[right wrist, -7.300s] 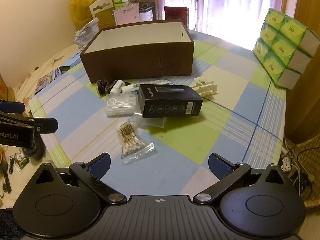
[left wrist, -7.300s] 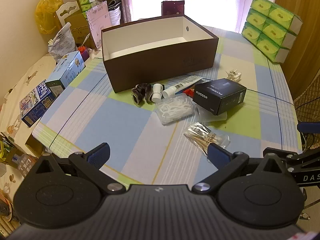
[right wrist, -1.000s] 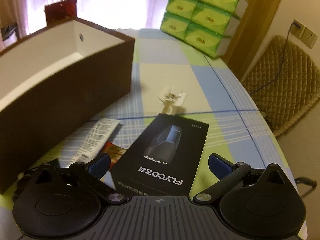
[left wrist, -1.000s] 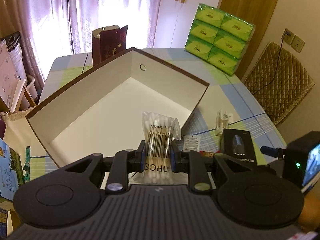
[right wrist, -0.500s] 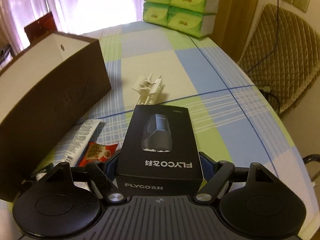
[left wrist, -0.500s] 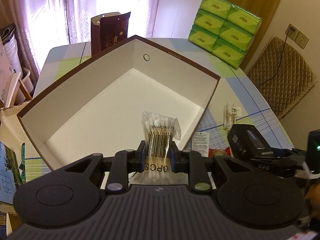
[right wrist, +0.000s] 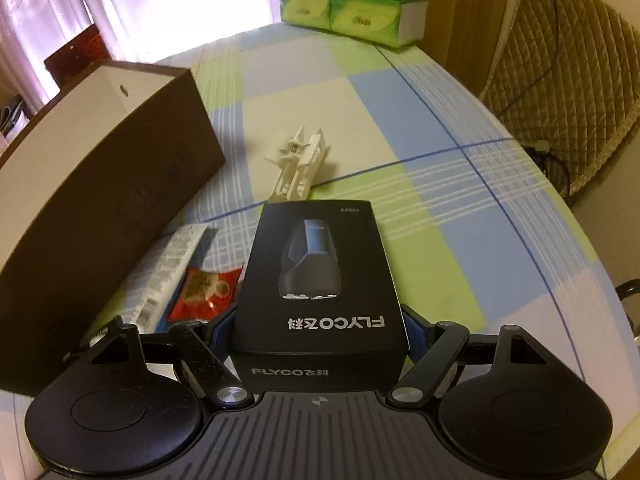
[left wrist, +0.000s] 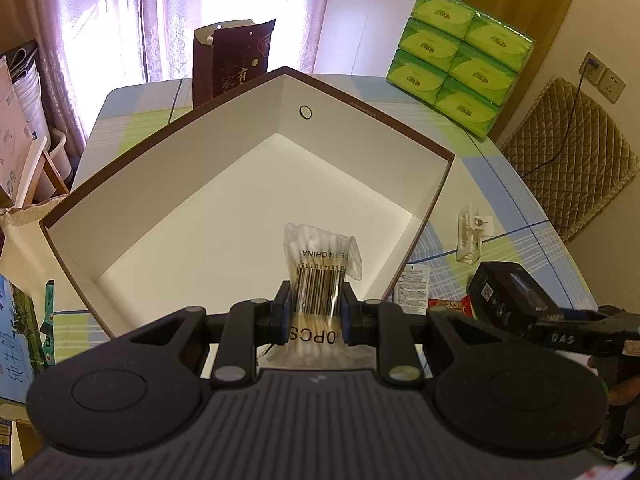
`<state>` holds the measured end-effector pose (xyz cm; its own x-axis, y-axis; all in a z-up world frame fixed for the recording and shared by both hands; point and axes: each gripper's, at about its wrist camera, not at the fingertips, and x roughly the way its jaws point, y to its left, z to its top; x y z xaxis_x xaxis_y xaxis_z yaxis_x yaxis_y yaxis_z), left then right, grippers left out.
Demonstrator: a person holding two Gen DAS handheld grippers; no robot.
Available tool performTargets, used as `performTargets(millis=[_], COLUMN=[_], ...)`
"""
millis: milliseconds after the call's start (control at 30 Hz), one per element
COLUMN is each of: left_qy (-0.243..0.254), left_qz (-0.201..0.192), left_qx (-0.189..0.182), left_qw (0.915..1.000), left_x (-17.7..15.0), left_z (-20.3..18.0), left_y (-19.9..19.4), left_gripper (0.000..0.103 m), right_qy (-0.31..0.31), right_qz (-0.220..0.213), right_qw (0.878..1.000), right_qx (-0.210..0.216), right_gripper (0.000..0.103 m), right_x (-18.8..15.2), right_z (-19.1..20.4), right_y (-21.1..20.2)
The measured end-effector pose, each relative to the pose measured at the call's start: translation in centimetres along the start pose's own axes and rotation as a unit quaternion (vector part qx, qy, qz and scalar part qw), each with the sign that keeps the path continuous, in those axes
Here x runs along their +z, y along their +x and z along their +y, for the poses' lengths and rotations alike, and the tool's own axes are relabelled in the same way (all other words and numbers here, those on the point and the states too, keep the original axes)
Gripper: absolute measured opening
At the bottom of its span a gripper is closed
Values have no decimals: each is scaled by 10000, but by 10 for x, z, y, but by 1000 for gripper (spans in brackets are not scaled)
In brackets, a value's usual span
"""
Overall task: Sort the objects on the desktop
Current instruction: 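Lift the swab bag with the left tool while the right tool grasps the black shaver box, then lower the shaver box into the cardboard box with the right tool while the left tool drops the swabs there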
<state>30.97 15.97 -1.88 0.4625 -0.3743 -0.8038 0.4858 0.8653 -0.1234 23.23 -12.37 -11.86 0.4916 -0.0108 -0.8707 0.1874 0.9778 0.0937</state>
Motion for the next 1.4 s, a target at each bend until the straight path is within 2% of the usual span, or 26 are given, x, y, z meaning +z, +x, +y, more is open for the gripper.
performTargets(millis=[67,133,300,367,433,633,800,967,1167,1400], left_qy=[-2,-4,4,5,3,-38,-73,-83,-131,-316], left_qz=[26,46,35,47,56,41,47,2,-108,-201], left_qx=[22,40,37,53,90,203,246,272,333,501], left_qw=[10000,10000,10000,10000,9999,9998,9997,9996,9993,9980], left_x=[-1,-1,-1,0,0,2,3,6,9,12], left_z=[0,0,-3,-3,-2,4,6,6,10,25], left_y=[1,2,3,5,6,8,9,8,1,-6], left_gripper=[18,18,19,19,19,19,19,19,19,19], right_qy=[-64,-162,-420,-495,-568,-541,-470,-607,-1034,-1658], right_qz=[73,75,258,379,442,173,-260,-666,-996,-1140], right_qw=[9999,9998,9986,9976,9968,9980,9985,9939,9800,9587], right_qx=[79,11,-197,-290,-358,-279,130,636,1379,2012], right_gripper=[89,96,96,91,76,76,76,76,76,76], right_x=[10,20,33,34,31,31,42,58,76,88], right_z=[2,5,17,19,20,13,19,40,84,147], right_y=[3,8,29,37,42,27,-7,-38,-60,-52])
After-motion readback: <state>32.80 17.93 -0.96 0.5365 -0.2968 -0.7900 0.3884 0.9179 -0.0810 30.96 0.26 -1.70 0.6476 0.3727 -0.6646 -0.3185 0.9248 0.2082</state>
